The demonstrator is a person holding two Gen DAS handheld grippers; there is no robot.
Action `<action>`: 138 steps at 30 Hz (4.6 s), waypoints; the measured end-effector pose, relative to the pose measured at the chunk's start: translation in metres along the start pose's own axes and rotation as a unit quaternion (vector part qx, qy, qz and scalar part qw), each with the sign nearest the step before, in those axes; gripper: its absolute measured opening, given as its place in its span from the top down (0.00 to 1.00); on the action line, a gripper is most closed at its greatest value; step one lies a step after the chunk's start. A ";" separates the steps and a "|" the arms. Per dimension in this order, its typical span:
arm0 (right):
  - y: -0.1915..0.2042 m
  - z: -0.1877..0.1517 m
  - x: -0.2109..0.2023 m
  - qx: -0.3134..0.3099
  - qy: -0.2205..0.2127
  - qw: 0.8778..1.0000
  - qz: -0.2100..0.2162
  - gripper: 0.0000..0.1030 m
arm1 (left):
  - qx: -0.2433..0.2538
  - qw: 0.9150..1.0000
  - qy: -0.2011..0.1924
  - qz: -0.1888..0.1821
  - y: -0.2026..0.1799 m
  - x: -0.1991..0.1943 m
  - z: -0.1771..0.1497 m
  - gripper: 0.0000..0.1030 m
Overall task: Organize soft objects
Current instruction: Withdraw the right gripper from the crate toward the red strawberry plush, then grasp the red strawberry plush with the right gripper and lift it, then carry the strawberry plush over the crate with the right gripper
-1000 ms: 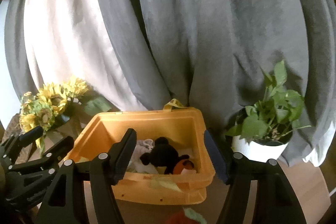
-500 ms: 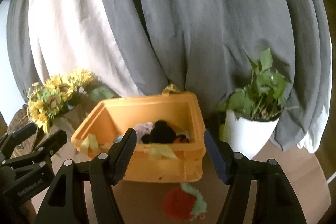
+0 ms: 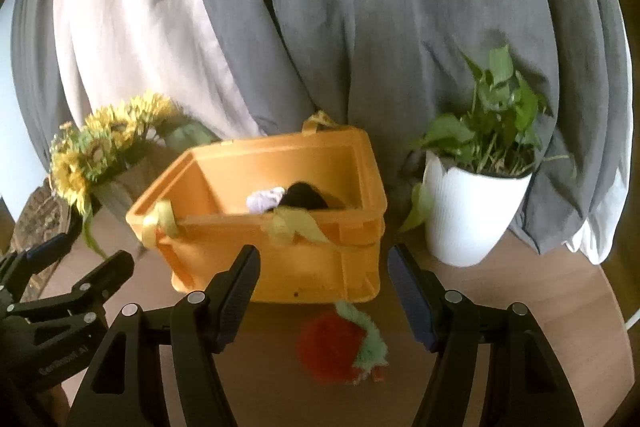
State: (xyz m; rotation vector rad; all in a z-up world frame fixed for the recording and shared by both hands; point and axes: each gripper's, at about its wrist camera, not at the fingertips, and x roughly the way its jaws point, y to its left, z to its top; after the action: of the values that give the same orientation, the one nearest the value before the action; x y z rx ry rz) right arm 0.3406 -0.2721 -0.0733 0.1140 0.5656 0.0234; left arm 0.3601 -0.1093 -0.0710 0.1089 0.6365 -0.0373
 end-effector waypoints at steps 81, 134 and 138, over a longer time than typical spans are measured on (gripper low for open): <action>0.003 -0.037 0.034 -0.012 0.082 0.996 0.024 0.58 | 0.013 0.999 0.044 0.000 -0.005 0.033 -0.017 0.10; 0.064 0.098 0.060 -0.049 -0.081 0.993 0.070 0.57 | -0.044 0.993 -0.089 0.057 0.063 0.039 0.076 0.02; 0.068 0.099 0.082 -0.050 -0.064 0.993 0.080 0.57 | -0.049 0.994 -0.075 0.065 0.067 0.056 0.074 0.02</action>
State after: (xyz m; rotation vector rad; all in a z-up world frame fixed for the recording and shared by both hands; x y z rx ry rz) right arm 0.4636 -0.2105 -0.0263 0.0618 0.4250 0.1983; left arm 0.4530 -0.0515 -0.0394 0.0519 0.4784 0.1109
